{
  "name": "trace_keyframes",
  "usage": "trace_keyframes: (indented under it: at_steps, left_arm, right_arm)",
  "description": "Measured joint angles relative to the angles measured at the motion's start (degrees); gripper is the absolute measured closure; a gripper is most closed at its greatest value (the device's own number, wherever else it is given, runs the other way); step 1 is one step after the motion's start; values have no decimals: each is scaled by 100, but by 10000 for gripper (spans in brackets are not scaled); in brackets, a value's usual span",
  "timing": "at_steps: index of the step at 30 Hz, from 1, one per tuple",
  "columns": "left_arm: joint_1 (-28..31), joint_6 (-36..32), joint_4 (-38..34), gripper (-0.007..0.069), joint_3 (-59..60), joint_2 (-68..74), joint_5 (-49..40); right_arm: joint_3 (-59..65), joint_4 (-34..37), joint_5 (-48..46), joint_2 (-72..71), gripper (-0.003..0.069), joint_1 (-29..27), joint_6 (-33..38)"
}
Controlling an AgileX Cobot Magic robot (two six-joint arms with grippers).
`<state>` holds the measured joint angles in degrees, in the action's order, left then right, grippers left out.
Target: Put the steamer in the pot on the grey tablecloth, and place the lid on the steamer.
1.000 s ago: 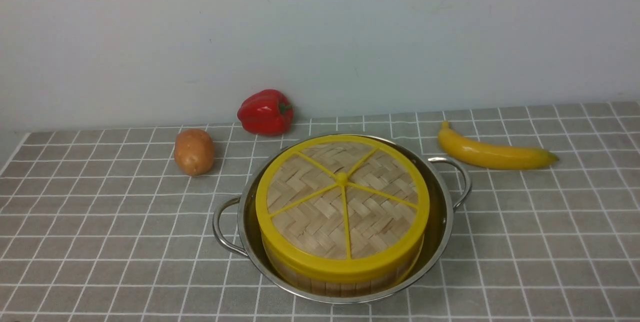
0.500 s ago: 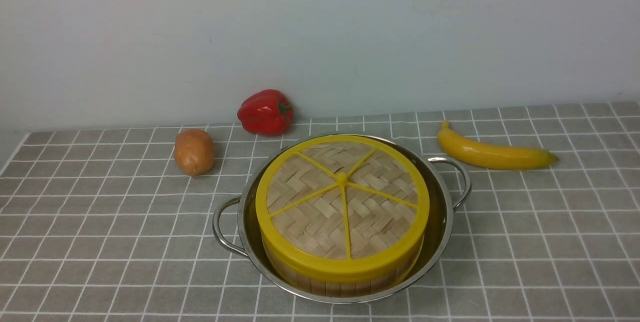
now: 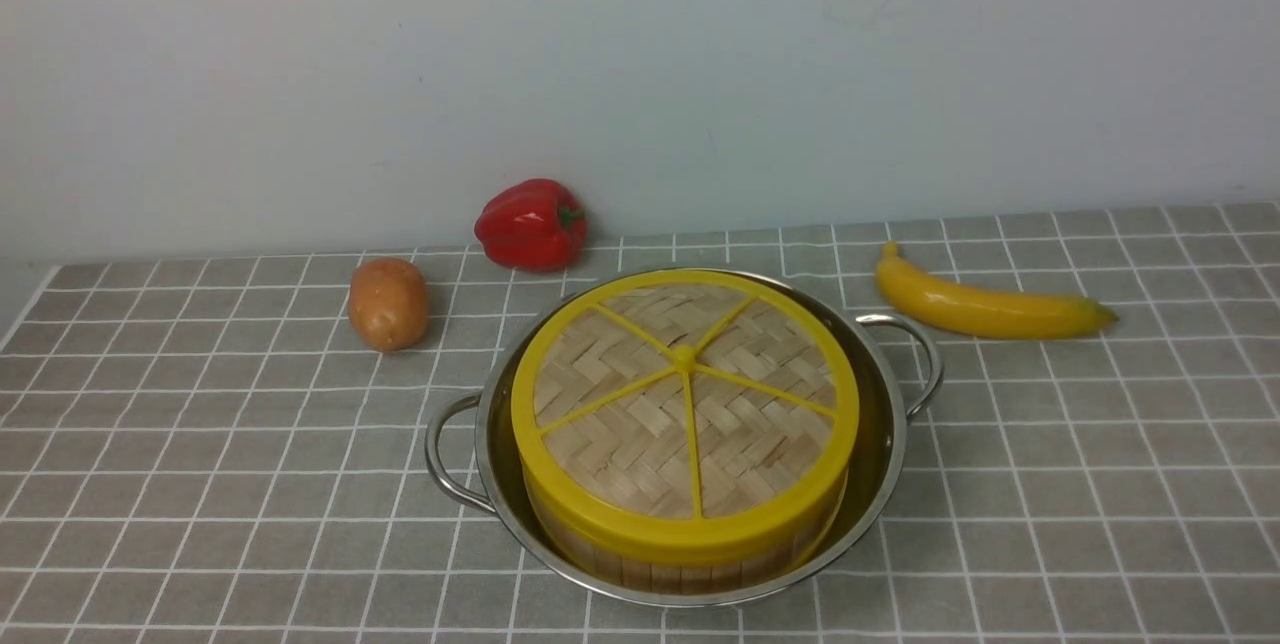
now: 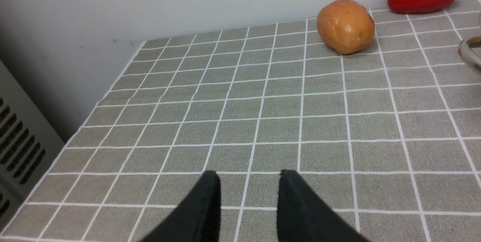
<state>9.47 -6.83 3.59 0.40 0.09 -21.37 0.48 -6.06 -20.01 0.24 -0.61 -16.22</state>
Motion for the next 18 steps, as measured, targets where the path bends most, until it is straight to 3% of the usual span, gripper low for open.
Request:
trace_keyframes:
  at_steps: [18]
  left_arm:
    - [0, 4, -5, 382, 0, 0, 0]
  right_arm:
    - [0, -5, 0, 0, 417, 0, 0]
